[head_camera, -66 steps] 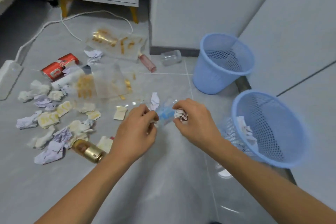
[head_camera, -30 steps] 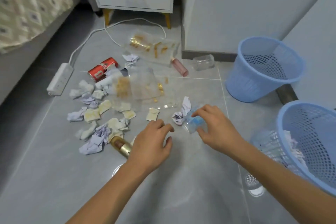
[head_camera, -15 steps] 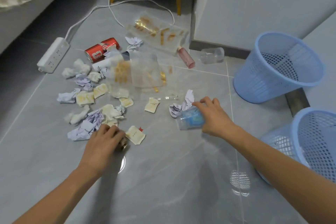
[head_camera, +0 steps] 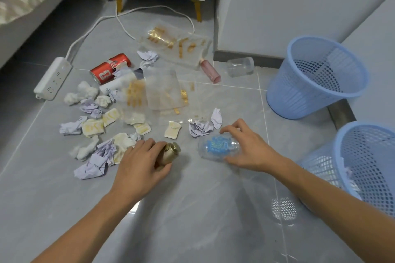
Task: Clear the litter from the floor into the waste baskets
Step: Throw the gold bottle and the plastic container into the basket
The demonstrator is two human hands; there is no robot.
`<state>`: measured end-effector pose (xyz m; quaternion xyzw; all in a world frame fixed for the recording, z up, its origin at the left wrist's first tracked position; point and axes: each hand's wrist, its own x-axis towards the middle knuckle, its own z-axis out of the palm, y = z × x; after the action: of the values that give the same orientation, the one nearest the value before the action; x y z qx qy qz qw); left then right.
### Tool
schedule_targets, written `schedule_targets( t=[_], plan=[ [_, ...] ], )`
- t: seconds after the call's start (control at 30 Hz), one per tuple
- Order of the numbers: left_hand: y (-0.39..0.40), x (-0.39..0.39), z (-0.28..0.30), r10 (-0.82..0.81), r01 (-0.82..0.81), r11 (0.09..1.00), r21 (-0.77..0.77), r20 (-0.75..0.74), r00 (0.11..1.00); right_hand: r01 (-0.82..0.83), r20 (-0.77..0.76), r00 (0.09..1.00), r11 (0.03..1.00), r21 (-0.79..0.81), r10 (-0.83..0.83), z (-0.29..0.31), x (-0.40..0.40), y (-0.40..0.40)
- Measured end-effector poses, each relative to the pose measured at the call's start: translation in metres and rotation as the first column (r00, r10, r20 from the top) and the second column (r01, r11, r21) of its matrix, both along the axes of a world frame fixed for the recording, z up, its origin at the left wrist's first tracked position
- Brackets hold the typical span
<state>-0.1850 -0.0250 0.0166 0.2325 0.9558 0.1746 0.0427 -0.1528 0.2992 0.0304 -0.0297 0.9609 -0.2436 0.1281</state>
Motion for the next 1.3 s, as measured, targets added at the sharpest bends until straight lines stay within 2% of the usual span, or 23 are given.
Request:
schedule_targets(
  t=[0.2, 0.4, 0.53, 0.7, 0.87, 1.0, 1.17, 1.3],
  plan=[
    [0.045, -0.005, 0.022, 0.031, -0.043, 0.982, 0.186, 0.066, 0.997, 0.074, -0.033, 0.996, 0.994, -0.086, -0.077, 0.019, 0.008, -0.004],
    [0.087, -0.008, 0.063, 0.048, -0.082, 0.954, 0.288, 0.123, 0.991, 0.136, -0.202, 0.965, 0.978, -0.156, -0.166, 0.05, 0.026, -0.002],
    [0.111, 0.002, 0.107, 0.015, -0.06, 0.953, 0.297, 0.151, 0.988, 0.219, -0.197, 0.949, 0.964, -0.154, -0.247, 0.091, 0.044, 0.008],
    [0.147, 0.018, 0.185, 0.007, -0.066, 0.957, 0.282, 0.205, 0.979, 0.295, -0.163, 0.932, 0.939, -0.176, -0.324, 0.172, 0.073, 0.021],
    [0.202, 0.024, 0.271, -0.044, -0.034, 0.961, 0.274, 0.273, 0.961, 0.39, -0.166, 0.902, 0.917, -0.085, -0.399, 0.247, 0.079, 0.061],
    [0.25, 0.009, 0.33, -0.057, -0.008, 0.971, 0.238, 0.264, 0.963, 0.445, -0.11, 0.881, 0.886, -0.129, -0.459, 0.296, 0.074, 0.104],
    [0.307, -0.02, 0.363, -0.022, -0.045, 0.971, 0.233, 0.276, 0.961, 0.564, -0.084, 0.804, 0.8, -0.207, -0.589, 0.33, 0.071, 0.152],
    [0.355, -0.052, 0.357, -0.051, -0.028, 0.964, 0.263, 0.289, 0.956, 0.612, -0.131, 0.748, 0.753, -0.241, -0.65, 0.318, 0.047, 0.186]
  ],
)
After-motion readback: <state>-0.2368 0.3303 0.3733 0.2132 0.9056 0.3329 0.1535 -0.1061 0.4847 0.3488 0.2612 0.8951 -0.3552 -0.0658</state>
